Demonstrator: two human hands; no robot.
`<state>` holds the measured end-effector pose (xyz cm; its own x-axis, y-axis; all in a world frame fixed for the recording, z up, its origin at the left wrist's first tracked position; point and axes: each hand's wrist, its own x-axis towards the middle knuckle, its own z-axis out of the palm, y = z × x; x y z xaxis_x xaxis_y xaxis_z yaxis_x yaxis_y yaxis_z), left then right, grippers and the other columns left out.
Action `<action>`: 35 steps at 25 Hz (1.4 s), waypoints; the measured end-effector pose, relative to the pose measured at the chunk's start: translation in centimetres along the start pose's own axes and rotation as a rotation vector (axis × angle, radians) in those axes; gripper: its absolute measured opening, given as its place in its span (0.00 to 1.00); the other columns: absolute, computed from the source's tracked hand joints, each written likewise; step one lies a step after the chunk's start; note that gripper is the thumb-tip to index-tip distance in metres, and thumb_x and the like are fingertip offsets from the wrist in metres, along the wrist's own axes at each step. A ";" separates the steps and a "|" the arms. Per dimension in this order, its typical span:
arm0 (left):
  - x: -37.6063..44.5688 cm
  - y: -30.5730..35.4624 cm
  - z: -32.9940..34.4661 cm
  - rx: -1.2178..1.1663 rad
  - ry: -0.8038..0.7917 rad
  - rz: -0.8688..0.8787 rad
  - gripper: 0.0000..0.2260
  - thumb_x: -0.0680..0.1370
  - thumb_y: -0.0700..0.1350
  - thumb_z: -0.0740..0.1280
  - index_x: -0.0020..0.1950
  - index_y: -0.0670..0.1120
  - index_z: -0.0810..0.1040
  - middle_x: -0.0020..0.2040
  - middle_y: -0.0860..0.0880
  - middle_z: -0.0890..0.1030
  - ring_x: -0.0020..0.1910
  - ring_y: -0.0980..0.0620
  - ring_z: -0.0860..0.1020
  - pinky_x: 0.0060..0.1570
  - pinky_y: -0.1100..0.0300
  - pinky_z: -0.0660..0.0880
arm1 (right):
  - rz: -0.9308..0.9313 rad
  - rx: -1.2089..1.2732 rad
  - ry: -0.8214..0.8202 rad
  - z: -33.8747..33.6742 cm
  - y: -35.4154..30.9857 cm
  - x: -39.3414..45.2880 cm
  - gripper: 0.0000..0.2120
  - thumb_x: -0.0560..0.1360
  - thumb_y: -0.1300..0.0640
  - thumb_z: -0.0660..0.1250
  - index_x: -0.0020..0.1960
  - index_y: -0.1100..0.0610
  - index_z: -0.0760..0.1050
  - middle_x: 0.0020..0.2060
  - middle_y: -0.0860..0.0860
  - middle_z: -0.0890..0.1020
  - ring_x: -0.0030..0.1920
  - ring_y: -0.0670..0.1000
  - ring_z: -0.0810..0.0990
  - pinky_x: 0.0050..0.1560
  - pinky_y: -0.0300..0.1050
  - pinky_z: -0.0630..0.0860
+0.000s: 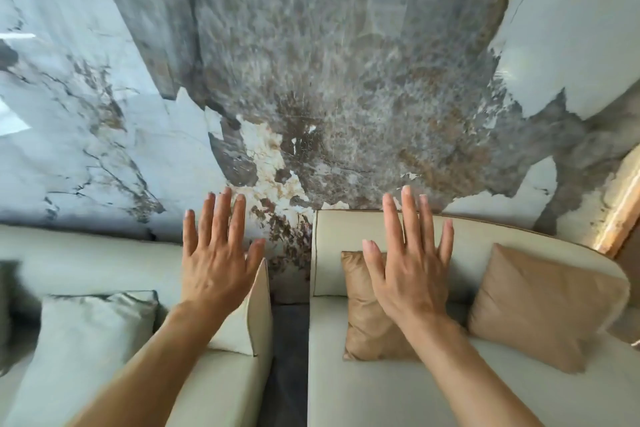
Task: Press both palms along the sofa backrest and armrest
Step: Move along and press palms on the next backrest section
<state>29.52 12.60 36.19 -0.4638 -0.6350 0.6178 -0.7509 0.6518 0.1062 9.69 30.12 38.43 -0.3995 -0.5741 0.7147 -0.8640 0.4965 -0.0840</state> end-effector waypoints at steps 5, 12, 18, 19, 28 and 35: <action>-3.2 -3.2 -6.5 0.071 0.035 -0.040 0.31 0.78 0.58 0.52 0.78 0.44 0.57 0.79 0.42 0.59 0.78 0.43 0.53 0.75 0.41 0.48 | -0.035 0.054 0.034 -3.8 -3.9 -1.1 0.31 0.78 0.42 0.51 0.77 0.54 0.56 0.78 0.55 0.56 0.77 0.58 0.55 0.73 0.64 0.49; -6.9 -8.7 -12.9 0.111 0.067 -0.072 0.31 0.78 0.57 0.52 0.77 0.42 0.60 0.77 0.40 0.61 0.77 0.39 0.56 0.75 0.39 0.50 | -0.080 0.115 0.074 -6.2 -10.6 -2.1 0.30 0.80 0.41 0.49 0.78 0.54 0.54 0.78 0.55 0.56 0.77 0.58 0.55 0.73 0.65 0.50; -11.9 -18.3 -17.4 0.140 0.049 -0.117 0.30 0.78 0.57 0.52 0.78 0.43 0.58 0.79 0.41 0.58 0.78 0.40 0.52 0.75 0.39 0.48 | -0.118 0.159 0.079 -7.3 -20.6 -5.0 0.30 0.79 0.43 0.52 0.78 0.54 0.55 0.77 0.56 0.57 0.77 0.58 0.55 0.73 0.66 0.49; -12.6 -19.9 -18.0 0.140 0.045 -0.118 0.30 0.78 0.57 0.52 0.78 0.44 0.57 0.79 0.41 0.58 0.78 0.41 0.51 0.75 0.39 0.47 | -0.118 0.164 0.075 -7.5 -22.1 -5.5 0.30 0.79 0.43 0.52 0.78 0.54 0.55 0.77 0.56 0.57 0.77 0.58 0.55 0.73 0.66 0.48; -15.3 -30.0 -19.8 0.121 0.031 -0.117 0.30 0.79 0.57 0.53 0.78 0.44 0.57 0.79 0.41 0.57 0.78 0.40 0.51 0.75 0.39 0.47 | -0.120 0.123 -0.003 -6.5 -32.3 -8.3 0.31 0.79 0.41 0.51 0.78 0.52 0.52 0.78 0.54 0.54 0.77 0.57 0.53 0.74 0.61 0.43; -11.9 -30.8 -16.4 0.152 0.000 -0.072 0.30 0.79 0.57 0.53 0.78 0.45 0.56 0.79 0.42 0.57 0.78 0.41 0.51 0.75 0.38 0.47 | -0.024 0.146 -0.073 -1.0 -33.3 -7.4 0.31 0.79 0.41 0.51 0.78 0.51 0.51 0.78 0.54 0.56 0.77 0.57 0.53 0.74 0.59 0.40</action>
<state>65.89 6.88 38.31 -0.4062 -0.6780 0.6126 -0.8448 0.5342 0.0311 41.70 18.51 36.65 -0.3947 -0.6331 0.6659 -0.9068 0.3851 -0.1713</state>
